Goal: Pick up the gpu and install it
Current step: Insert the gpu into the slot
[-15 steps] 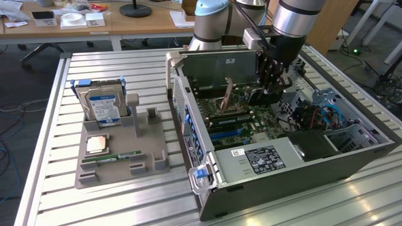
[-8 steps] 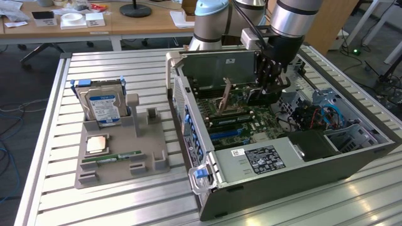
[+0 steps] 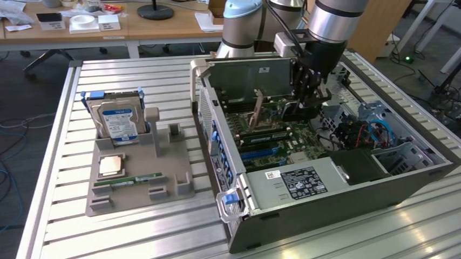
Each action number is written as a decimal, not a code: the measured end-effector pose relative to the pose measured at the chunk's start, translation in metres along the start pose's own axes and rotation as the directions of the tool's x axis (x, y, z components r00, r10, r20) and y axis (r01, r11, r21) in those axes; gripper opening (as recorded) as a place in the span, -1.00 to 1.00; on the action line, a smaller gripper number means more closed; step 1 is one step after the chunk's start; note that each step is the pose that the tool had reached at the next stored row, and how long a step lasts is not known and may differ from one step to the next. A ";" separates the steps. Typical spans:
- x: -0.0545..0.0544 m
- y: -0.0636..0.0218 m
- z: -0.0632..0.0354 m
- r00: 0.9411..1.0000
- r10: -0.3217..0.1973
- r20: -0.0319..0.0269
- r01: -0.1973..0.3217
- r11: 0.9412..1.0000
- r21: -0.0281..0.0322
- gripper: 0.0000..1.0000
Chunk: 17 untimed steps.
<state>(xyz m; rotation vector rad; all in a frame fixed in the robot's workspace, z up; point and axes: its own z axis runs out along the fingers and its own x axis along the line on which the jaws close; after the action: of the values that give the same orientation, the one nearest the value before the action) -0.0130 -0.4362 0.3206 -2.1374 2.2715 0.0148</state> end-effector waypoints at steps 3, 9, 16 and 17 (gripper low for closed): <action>0.000 0.0003 0.0000 1.000 0.000 0.000 0.000 1.000 0.000 -0.47; 0.000 0.0006 0.0009 1.000 0.000 0.000 0.000 1.000 0.000 -0.47; 0.000 0.0006 0.0049 1.000 0.000 0.000 0.000 1.000 0.000 -0.47; 0.000 0.0006 0.0055 1.000 0.000 0.000 0.000 1.000 0.000 -0.47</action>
<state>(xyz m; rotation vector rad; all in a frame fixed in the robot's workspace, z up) -0.0135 -0.4362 0.3152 -2.1374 2.2714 0.0149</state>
